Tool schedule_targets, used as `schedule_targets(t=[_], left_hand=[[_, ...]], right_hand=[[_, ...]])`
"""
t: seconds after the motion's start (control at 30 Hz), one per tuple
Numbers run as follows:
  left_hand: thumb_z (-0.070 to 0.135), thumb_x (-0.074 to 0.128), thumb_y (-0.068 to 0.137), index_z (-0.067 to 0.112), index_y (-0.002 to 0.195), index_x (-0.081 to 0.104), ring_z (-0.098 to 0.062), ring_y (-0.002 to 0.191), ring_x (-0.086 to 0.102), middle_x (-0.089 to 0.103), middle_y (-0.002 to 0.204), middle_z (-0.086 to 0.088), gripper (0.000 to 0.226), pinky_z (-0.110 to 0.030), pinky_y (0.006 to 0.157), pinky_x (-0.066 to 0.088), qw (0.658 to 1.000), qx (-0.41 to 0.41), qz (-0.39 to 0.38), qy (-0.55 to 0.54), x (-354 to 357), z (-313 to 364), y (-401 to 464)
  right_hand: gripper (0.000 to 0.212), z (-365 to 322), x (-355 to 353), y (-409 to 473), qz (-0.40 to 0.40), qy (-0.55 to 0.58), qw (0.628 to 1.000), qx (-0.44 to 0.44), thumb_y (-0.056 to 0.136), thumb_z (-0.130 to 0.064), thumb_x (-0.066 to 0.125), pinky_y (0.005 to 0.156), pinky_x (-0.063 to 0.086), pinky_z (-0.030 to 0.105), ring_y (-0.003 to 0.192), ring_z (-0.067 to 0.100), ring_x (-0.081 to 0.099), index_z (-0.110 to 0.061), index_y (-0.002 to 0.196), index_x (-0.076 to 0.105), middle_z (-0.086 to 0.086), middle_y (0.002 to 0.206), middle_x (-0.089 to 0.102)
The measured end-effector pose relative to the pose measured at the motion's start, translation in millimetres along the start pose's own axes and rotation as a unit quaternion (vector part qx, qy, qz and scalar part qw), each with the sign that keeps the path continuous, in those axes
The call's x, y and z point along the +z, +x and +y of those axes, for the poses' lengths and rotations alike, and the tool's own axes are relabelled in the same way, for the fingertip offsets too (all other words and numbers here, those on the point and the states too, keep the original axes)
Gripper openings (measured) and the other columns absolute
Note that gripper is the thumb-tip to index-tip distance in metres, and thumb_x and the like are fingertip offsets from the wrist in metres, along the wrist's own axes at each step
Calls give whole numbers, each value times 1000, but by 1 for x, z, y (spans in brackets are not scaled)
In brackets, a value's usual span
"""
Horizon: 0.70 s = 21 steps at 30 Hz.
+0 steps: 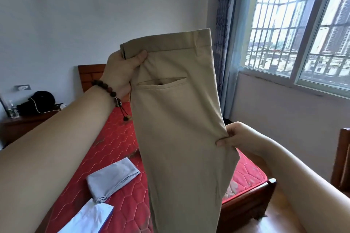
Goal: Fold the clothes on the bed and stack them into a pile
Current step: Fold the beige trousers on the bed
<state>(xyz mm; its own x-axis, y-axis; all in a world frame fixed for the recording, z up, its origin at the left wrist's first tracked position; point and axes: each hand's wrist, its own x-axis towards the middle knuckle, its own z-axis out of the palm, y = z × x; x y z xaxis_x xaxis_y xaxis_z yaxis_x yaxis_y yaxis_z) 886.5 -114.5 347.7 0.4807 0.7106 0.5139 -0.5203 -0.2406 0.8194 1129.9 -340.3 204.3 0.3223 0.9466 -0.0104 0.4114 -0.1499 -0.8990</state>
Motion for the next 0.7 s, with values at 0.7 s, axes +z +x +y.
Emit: schedule_targets(t=[0.7], left_hand=[[27,56,96,6,129,53,-17,92,69,71,102,-4,39,-32,79,55,976,-173,-48,120,-37,-104,-67]], right_hand=[[9,-114,20,12,235,308,899,-205,81,-11,74,68,57,29,81,20,72,-10,89,74,8,91,75]])
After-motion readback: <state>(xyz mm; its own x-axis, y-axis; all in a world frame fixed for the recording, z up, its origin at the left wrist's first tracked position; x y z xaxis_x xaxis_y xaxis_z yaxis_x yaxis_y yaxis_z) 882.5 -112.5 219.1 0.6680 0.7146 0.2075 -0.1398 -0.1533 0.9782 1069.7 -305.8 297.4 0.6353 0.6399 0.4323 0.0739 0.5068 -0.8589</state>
